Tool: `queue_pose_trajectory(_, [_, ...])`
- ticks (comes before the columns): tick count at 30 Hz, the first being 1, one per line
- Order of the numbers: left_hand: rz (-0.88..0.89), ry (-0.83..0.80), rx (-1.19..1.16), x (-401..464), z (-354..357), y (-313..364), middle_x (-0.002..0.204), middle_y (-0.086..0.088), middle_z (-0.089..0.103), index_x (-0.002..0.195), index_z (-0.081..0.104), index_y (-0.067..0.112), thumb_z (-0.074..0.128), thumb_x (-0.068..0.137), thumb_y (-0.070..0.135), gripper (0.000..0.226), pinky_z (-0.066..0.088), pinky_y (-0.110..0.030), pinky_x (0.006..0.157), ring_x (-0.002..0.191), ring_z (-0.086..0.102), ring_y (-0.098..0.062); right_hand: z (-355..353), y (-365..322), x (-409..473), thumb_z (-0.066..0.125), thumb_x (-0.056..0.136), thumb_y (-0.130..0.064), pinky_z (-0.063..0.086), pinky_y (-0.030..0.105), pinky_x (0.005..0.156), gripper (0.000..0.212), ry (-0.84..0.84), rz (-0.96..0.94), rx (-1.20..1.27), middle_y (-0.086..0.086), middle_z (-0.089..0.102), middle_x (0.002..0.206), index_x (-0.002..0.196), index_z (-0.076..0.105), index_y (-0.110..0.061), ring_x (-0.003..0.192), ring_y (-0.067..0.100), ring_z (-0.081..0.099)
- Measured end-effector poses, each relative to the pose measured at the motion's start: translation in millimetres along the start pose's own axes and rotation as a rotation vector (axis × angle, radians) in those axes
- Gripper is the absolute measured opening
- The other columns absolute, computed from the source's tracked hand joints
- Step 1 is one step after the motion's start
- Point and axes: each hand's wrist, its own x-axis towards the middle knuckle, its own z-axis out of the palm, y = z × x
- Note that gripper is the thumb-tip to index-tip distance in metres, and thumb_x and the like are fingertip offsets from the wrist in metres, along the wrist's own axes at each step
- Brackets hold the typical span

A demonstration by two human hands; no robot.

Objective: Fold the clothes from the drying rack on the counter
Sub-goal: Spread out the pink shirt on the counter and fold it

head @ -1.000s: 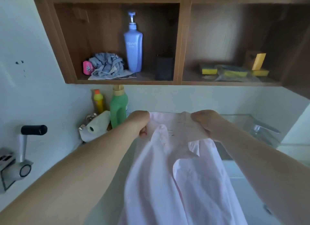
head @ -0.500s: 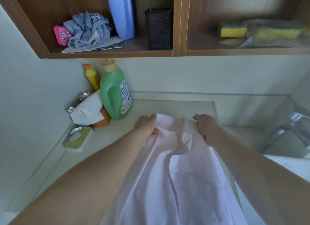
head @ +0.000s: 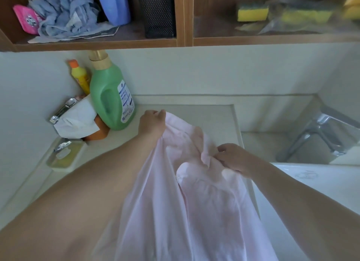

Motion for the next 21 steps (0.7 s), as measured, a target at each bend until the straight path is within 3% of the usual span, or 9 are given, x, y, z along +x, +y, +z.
queue_pose_trajectory(2, [0.091, 0.007, -0.023, 5.5, 2.7, 4.3, 0.070, -0.016, 0.061, 0.073, 0.056, 0.006, 0.051, 0.087, 0.041, 0.038, 0.042, -0.040, 0.058, 0.071, 0.057, -0.039, -5.8, -7.8, 5.3, 0.062, 0.086, -0.014, 0.046, 0.030, 0.068, 0.017, 0.210, -0.048, -0.049, 0.008, 0.070, 0.084, 0.098, 0.072, -0.009, 0.080, 0.027, 0.066])
queue_pose_trajectory(4, [0.139, -0.025, -0.041, 8.6, 5.1, 1.7, 0.106, -0.022, 0.068, 0.111, 0.061, 0.001, 0.056, 0.089, 0.042, 0.047, 0.052, -0.046, 0.080, 0.097, 0.064, -0.040, -15.9, -22.2, 9.9, 0.059, 0.093, -0.019, 0.043, 0.028, 0.074, 0.023, 0.462, -0.111, -0.082, 0.009, 0.071, 0.103, 0.114, 0.068, -0.015, 0.098, 0.031, 0.066])
queue_pose_trajectory(7, [0.066, -0.188, 0.006, -1.5, 7.5, -9.3, 0.140, -0.004, 0.056, 0.150, 0.036, 0.015, 0.064, 0.091, 0.044, 0.071, 0.049, -0.039, 0.101, 0.119, 0.059, -0.025, -23.7, -35.7, 19.8, 0.053, 0.096, -0.025, 0.044, 0.030, 0.075, 0.024, 0.558, -0.205, -0.127, 0.008, 0.070, 0.108, 0.116, 0.063, -0.020, 0.097, 0.031, 0.063])
queue_pose_trajectory(9, [0.083, -0.256, 0.111, -14.9, 10.2, -20.1, 0.138, -0.004, 0.057, 0.144, 0.039, 0.017, 0.064, 0.088, 0.048, 0.069, 0.047, -0.036, 0.099, 0.123, 0.058, -0.026, -20.2, -33.8, 27.0, 0.054, 0.095, -0.035, 0.051, 0.035, 0.079, 0.029, 0.477, -0.208, -0.266, 0.008, 0.066, 0.111, 0.121, 0.061, -0.023, 0.094, 0.031, 0.062])
queue_pose_trajectory(11, [0.188, -0.267, 0.287, -33.1, 16.9, -33.7, 0.130, -0.010, 0.059, 0.133, 0.049, 0.016, 0.059, 0.084, 0.055, 0.064, 0.046, -0.039, 0.100, 0.124, 0.057, -0.032, -10.9, -20.6, 27.7, 0.052, 0.095, -0.045, 0.053, 0.040, 0.088, 0.041, 0.356, -0.143, -0.397, 0.009, 0.059, 0.123, 0.130, 0.055, -0.023, 0.106, 0.035, 0.061])
queue_pose_trajectory(13, [0.320, -0.283, 0.527, -53.8, 26.3, -42.6, 0.134, -0.010, 0.057, 0.134, 0.055, 0.013, 0.054, 0.088, 0.055, 0.062, 0.040, -0.039, 0.107, 0.130, 0.052, -0.032, -1.4, -3.3, 25.4, 0.046, 0.099, -0.041, 0.048, 0.043, 0.096, 0.042, 0.328, -0.118, -0.509, 0.011, 0.052, 0.132, 0.134, 0.051, -0.020, 0.117, 0.037, 0.054])
queue_pose_trajectory(16, [0.451, -0.320, 0.728, -89.4, 43.6, -42.0, 0.142, -0.007, 0.052, 0.139, 0.052, 0.021, 0.053, 0.094, 0.051, 0.055, 0.037, -0.039, 0.107, 0.133, 0.046, -0.034, 2.1, 20.0, 6.8, 0.039, 0.103, -0.037, 0.043, 0.043, 0.099, 0.042, 0.388, -0.068, -0.368, 0.015, 0.050, 0.133, 0.137, 0.049, -0.014, 0.118, 0.039, 0.051])
queue_pose_trajectory(18, [0.493, -0.332, 0.760, -109.2, 52.2, -37.5, 0.144, -0.003, 0.047, 0.143, 0.046, 0.031, 0.055, 0.095, 0.041, 0.050, 0.038, -0.041, 0.104, 0.132, 0.041, -0.032, 0.5, 33.2, -11.8, 0.041, 0.096, -0.043, 0.050, 0.042, 0.095, 0.046, 0.429, 0.006, -0.185, 0.017, 0.060, 0.121, 0.125, 0.058, -0.013, 0.107, 0.039, 0.059])
queue_pose_trajectory(21, [0.712, -0.346, 0.771, -125.7, 64.7, -30.7, 0.138, 0.002, 0.044, 0.137, 0.053, 0.038, 0.057, 0.091, 0.022, 0.049, 0.040, -0.039, 0.096, 0.124, 0.041, -0.029, -3.8, 52.4, -43.5, 0.042, 0.091, -0.033, 0.055, 0.035, 0.073, 0.034, 0.373, 0.084, -0.032, 0.011, 0.072, 0.091, 0.090, 0.068, -0.011, 0.082, 0.034, 0.068])
